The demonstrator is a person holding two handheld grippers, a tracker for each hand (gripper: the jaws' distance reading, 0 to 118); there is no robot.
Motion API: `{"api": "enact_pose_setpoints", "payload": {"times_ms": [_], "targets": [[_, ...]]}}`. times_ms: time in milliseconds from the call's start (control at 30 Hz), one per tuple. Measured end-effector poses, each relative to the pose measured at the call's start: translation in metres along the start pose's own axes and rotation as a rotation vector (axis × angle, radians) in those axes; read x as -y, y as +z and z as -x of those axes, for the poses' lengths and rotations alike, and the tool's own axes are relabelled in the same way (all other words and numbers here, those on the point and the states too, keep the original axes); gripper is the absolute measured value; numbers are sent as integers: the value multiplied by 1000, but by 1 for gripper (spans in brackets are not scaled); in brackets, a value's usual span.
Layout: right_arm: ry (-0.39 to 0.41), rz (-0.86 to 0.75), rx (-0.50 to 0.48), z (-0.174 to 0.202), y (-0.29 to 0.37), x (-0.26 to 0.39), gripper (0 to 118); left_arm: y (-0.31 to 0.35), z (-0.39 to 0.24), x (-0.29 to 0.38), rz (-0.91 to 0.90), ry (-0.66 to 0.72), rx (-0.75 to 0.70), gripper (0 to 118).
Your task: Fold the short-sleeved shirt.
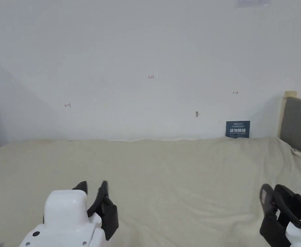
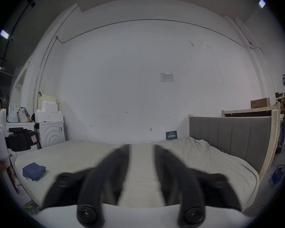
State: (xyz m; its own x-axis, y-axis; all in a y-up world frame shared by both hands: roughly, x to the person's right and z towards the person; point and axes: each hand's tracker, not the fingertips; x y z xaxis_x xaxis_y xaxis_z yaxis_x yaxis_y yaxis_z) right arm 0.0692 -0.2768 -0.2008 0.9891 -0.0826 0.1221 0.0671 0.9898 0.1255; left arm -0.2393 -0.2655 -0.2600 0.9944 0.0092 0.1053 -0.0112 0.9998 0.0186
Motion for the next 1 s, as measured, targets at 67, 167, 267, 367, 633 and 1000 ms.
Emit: {"api": "enact_pose_setpoints", "payload": {"times_ms": [67,167,267,367,633,1000], "targets": [[3,-1,-8,-1,2,-2,80,-1,-4,0,19,-2,-3,106],[10,-32,5,0,9,0,118,9,-5,1,-38,20,0,118],[65,-33,43,0,5,1,118,13,-8,-2,-45,12,-19,118],[98,-11,50,3,7,0,118,13,-3,-6,-21,53,1,118],[63,36,43,3,4,4,118,10,-17,-20,59,170,-157,118],[82,77,44,6,-1,6,118,7,-21,-30,120,130,9,118]]}}
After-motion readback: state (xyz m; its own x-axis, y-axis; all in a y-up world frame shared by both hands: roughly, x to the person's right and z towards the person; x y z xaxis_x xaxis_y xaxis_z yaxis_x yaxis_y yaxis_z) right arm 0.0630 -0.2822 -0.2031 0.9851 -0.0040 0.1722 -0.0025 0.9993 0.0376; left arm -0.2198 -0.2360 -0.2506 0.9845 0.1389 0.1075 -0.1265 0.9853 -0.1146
